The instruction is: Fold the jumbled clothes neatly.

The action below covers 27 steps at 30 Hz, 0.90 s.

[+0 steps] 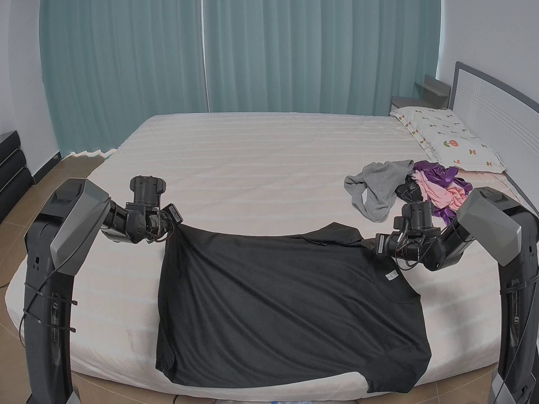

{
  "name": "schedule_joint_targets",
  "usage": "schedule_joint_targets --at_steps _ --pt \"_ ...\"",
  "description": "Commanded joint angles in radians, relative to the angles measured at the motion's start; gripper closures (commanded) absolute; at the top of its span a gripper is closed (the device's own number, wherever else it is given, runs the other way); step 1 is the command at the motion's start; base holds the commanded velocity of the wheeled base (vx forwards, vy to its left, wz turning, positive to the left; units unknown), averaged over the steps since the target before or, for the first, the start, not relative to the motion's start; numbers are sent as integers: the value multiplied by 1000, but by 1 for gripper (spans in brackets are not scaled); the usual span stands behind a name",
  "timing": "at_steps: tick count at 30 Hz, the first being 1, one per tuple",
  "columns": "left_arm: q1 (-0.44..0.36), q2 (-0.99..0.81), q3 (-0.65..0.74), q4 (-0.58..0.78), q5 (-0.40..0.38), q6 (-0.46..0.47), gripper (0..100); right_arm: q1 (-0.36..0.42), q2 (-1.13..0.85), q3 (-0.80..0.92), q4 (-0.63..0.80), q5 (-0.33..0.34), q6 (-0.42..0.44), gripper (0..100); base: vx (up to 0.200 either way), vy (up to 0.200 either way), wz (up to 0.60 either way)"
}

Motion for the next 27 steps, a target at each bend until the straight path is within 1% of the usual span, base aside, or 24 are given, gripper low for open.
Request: schedule_joint_targets --at_steps 1,6,12,14,19,22,27 --pt "0 2 0 0 0 -1 100 1 51 -26 -3 0 -12 100 0 0 0" --pt "0 3 0 0 0 0 100 -6 56 -67 4 -3 -11 100 0 0 0" --pt "3 6 -12 -2 2 0 100 -57 48 -101 -2 -7 19 100 0 0 0" --pt "3 6 -14 -4 2 0 100 -62 46 -102 -2 -7 23 100 0 0 0" --pt "7 12 -60 -4 10 0 100 -86 49 -171 -2 -23 114 100 0 0 0" --pt "10 34 -92 -8 36 0 100 -94 56 -201 1 -36 141 100 0 0 0" --pt "13 68 -126 -5 42 -1 100 -101 65 -216 3 -46 177 100 0 0 0"
